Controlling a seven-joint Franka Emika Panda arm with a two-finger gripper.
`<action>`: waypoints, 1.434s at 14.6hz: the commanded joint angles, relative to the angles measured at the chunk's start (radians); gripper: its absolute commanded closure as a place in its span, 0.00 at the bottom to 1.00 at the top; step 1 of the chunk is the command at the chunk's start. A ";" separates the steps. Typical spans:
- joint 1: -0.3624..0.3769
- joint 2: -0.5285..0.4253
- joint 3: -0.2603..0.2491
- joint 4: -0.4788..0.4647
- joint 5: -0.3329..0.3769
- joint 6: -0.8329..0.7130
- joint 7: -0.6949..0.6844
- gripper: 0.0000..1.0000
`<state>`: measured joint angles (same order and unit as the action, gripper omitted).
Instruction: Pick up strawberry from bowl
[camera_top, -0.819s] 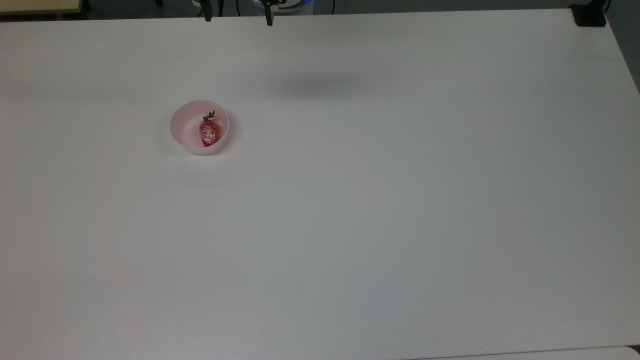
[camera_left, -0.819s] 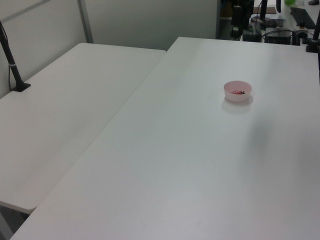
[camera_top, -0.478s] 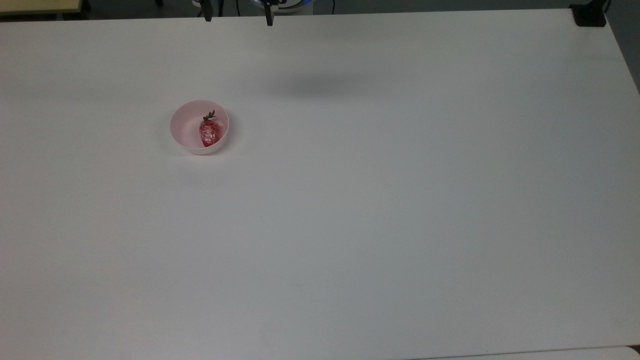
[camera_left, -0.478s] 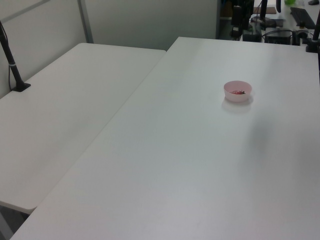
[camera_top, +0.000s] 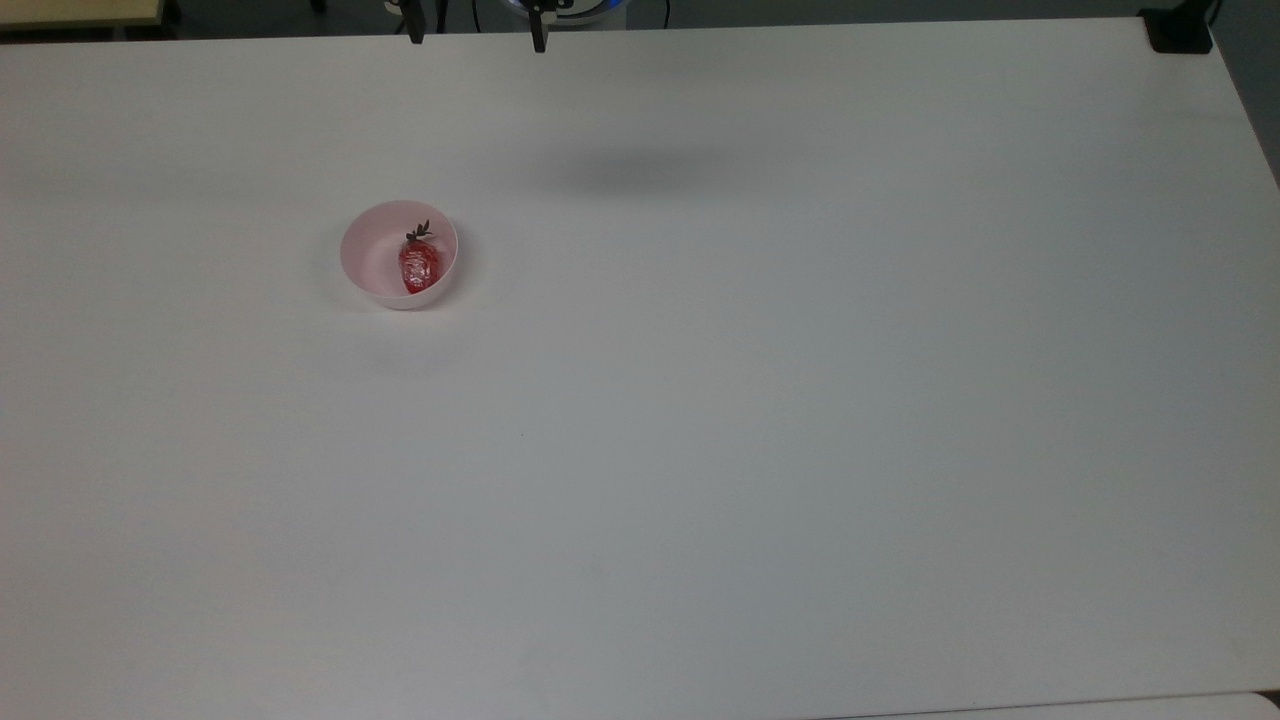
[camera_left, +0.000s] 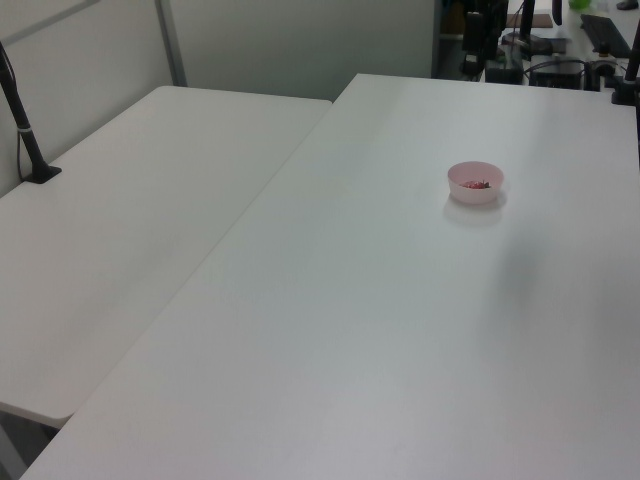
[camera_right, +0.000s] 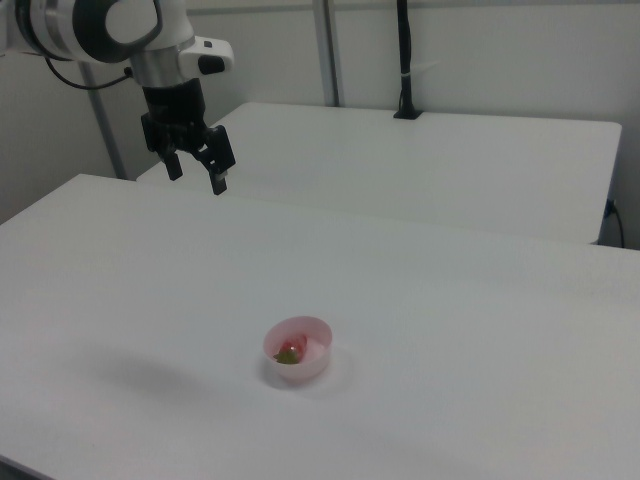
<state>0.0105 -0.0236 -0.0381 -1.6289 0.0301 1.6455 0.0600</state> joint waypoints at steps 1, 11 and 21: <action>0.019 -0.013 -0.017 -0.023 -0.007 0.027 -0.016 0.00; 0.010 -0.009 -0.017 -0.060 -0.031 0.028 -0.054 0.00; -0.093 0.091 -0.035 -0.225 -0.185 0.152 -0.059 0.00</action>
<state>-0.0638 0.0902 -0.0565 -1.7736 -0.1533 1.7143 -0.2350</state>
